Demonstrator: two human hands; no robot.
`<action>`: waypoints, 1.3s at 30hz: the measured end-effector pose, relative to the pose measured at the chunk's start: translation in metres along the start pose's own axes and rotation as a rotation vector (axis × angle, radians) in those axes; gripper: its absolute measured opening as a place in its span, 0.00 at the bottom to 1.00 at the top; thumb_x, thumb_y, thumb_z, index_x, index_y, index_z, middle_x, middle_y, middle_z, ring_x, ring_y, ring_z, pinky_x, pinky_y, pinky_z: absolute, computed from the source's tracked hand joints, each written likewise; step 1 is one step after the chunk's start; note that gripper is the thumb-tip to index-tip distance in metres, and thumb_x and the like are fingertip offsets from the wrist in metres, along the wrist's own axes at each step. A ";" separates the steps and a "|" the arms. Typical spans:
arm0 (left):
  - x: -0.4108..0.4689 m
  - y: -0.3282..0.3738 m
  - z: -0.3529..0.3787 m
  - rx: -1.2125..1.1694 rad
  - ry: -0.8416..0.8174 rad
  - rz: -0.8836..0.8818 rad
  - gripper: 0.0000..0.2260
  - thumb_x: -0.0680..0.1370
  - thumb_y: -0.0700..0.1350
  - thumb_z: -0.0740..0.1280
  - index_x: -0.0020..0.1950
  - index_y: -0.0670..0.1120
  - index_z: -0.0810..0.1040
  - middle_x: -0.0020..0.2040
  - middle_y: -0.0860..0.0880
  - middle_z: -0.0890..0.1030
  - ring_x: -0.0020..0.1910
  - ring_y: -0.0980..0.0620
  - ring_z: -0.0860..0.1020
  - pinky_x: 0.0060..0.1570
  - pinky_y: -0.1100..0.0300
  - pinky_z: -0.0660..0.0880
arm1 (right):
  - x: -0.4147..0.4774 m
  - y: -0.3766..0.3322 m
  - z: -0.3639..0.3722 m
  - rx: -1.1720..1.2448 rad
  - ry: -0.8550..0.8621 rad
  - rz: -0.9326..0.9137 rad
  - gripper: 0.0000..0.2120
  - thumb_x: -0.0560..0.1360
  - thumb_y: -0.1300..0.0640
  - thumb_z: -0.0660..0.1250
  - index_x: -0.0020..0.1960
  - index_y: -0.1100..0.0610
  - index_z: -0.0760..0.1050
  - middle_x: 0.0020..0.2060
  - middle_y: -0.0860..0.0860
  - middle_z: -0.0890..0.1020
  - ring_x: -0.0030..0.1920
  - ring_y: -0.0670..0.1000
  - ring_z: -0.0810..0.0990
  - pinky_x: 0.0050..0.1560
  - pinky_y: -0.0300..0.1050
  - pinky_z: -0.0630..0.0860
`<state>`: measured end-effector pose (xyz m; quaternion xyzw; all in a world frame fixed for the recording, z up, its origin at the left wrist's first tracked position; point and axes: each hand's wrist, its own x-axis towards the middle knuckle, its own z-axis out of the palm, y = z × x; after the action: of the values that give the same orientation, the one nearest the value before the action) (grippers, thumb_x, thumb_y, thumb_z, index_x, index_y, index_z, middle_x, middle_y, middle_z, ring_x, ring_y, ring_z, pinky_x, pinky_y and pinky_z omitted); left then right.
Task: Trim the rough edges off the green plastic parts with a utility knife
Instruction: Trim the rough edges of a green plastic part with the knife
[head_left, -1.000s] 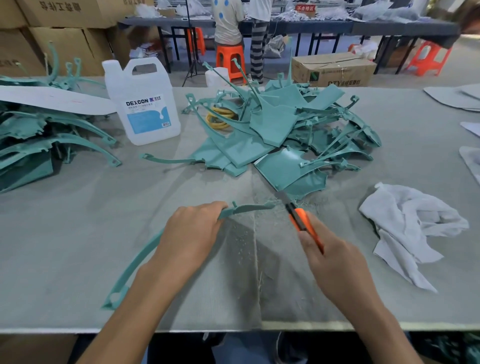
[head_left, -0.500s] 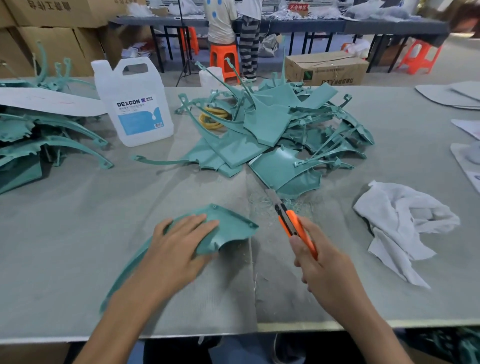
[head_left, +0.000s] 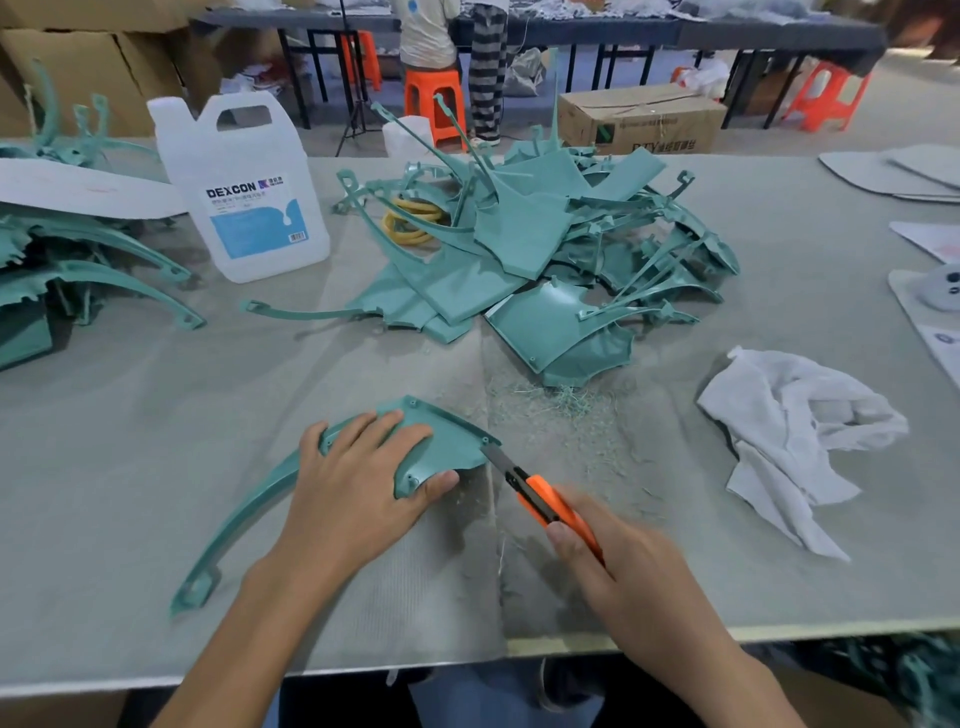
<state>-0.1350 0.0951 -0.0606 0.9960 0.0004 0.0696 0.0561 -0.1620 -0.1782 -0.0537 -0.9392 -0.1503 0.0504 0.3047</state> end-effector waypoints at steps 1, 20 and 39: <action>0.000 -0.001 0.000 -0.002 0.001 -0.002 0.32 0.76 0.76 0.48 0.66 0.60 0.77 0.69 0.54 0.77 0.71 0.50 0.72 0.69 0.42 0.59 | 0.001 0.000 0.001 -0.001 0.000 0.000 0.18 0.82 0.38 0.55 0.71 0.33 0.62 0.47 0.39 0.81 0.51 0.49 0.80 0.52 0.49 0.75; 0.002 -0.007 -0.004 -0.154 0.022 -0.014 0.34 0.75 0.76 0.42 0.69 0.62 0.72 0.71 0.61 0.73 0.73 0.57 0.68 0.70 0.47 0.58 | 0.011 -0.008 0.002 -0.042 0.169 -0.013 0.20 0.82 0.41 0.56 0.74 0.32 0.64 0.34 0.39 0.78 0.41 0.48 0.80 0.42 0.48 0.74; -0.002 0.006 -0.019 -0.394 0.323 0.169 0.25 0.78 0.70 0.56 0.52 0.54 0.82 0.49 0.61 0.83 0.48 0.60 0.79 0.73 0.52 0.59 | 0.045 -0.012 -0.011 0.662 0.153 0.228 0.19 0.70 0.29 0.66 0.47 0.44 0.75 0.34 0.51 0.77 0.28 0.49 0.76 0.27 0.48 0.75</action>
<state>-0.1393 0.0915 -0.0412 0.9383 -0.0875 0.2309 0.2423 -0.1203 -0.1608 -0.0381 -0.8015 0.0035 0.0595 0.5950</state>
